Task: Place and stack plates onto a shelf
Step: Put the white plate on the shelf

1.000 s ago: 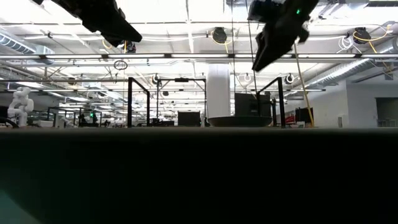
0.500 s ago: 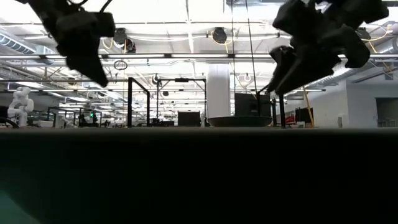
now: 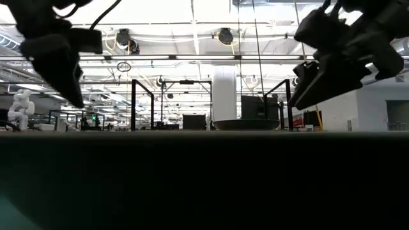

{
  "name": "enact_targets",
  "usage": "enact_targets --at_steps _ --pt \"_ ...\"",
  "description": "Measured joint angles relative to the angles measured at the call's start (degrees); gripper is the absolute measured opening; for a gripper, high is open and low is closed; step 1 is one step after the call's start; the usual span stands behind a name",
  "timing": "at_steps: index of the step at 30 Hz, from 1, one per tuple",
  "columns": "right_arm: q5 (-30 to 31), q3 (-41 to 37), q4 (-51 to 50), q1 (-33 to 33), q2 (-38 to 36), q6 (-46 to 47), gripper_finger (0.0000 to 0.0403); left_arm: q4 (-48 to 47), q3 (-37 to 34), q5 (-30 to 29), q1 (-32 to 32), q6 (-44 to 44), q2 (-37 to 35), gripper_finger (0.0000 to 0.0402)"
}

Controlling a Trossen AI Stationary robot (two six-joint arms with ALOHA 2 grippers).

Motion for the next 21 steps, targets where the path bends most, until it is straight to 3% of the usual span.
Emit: enact_targets --at_steps 6,15,21 --pt "1.46 0.0 2.75 2.77 0.04 -1.77 0.0159 0.51 -3.81 -0.01 -2.33 -3.72 2.55 0.026" --pt "4.46 0.02 3.22 4.09 0.04 -2.38 0.0159 4.44 -10.83 -0.04 -2.67 -4.8 3.77 0.0264" --pt "4.48 0.02 3.62 4.09 0.04 -2.89 0.0159 6.37 -12.77 0.49 -2.67 -4.86 3.77 0.0221"
